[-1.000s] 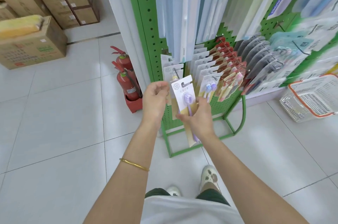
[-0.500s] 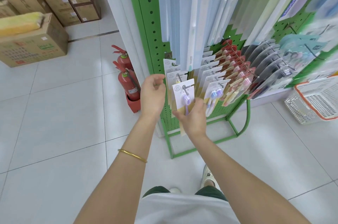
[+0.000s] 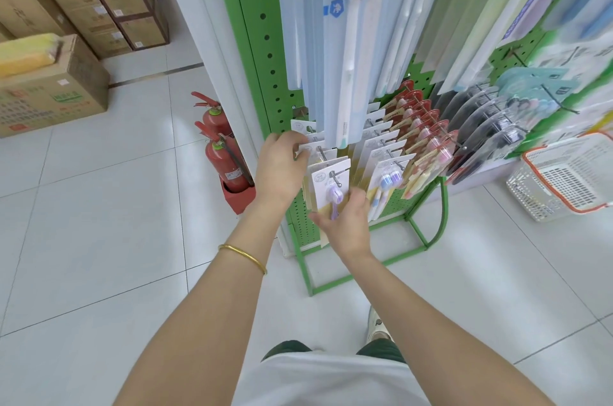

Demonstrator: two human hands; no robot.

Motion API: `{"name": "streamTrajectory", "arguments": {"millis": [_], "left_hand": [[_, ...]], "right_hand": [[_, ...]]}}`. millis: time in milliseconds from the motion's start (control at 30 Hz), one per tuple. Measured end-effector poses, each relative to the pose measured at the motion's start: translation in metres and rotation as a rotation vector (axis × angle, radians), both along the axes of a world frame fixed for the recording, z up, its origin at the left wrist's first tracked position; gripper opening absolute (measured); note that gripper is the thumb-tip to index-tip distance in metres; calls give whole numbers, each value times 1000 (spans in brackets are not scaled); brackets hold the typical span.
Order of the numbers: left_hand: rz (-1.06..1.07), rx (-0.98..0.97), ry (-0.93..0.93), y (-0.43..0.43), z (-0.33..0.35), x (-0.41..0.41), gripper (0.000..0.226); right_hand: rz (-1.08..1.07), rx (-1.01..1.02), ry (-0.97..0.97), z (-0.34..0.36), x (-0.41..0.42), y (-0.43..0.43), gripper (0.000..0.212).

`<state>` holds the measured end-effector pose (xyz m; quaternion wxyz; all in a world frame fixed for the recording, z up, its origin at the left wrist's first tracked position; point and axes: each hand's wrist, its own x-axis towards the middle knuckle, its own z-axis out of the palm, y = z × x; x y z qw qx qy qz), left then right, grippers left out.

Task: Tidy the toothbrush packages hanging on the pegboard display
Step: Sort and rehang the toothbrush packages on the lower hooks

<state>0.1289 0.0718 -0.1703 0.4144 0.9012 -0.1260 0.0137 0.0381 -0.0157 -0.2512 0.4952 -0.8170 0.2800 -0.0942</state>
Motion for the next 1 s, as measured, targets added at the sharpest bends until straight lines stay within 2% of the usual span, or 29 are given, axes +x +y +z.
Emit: {"name": "streamTrajectory", "arguments": {"millis": [200, 567, 833, 1000], "left_hand": [[13, -22, -21, -3, -4, 0, 21], [107, -88, -54, 14, -6, -12, 9], [294, -155, 52, 41, -29, -49, 11], [402, -204, 178, 44, -41, -85, 16]], "right_hand": [[21, 9, 38, -6, -5, -3, 89], [32, 63, 56, -4, -16, -3, 92], [63, 103, 118, -4, -35, 1, 94], [152, 102, 170, -1, -51, -1, 84]]}}
